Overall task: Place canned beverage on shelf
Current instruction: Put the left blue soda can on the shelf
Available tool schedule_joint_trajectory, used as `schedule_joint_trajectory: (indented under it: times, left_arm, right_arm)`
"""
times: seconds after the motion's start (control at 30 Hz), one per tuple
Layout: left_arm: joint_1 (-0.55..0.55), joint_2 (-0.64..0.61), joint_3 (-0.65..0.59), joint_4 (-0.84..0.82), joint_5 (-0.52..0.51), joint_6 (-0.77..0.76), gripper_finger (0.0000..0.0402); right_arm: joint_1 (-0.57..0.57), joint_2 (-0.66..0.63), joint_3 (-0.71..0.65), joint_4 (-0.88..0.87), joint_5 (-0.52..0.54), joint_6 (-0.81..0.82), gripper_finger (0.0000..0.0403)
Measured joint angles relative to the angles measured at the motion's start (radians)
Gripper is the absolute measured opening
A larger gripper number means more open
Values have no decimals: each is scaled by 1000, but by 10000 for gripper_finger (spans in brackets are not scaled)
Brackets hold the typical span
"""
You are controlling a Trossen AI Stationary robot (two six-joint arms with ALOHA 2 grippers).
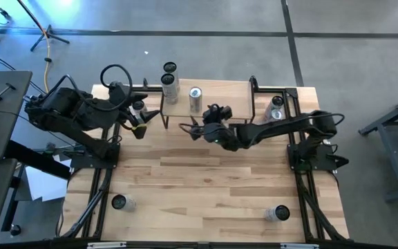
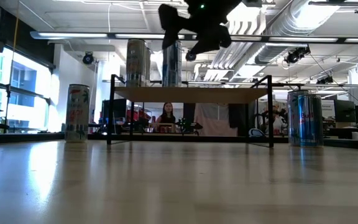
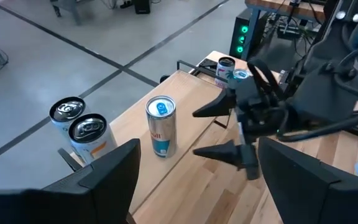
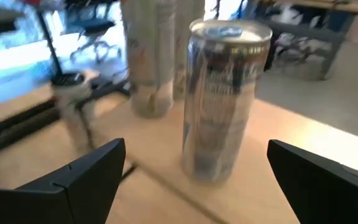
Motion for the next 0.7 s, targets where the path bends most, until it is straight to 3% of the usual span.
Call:
schedule_joint_trajectory:
  times: [0.13,0.3,0.7]
  left_arm:
    - [0,-1,0,-15,0,0,296]
    - [0,-2,0,-29,5,0,296]
    - [0,-2,0,-40,8,0,296]
  right_arm:
    - [-19,59,0,184,68,-130,378]
    - [-39,95,0,246,154,-173,378]
    - [-96,94,0,263,95,-151,378]
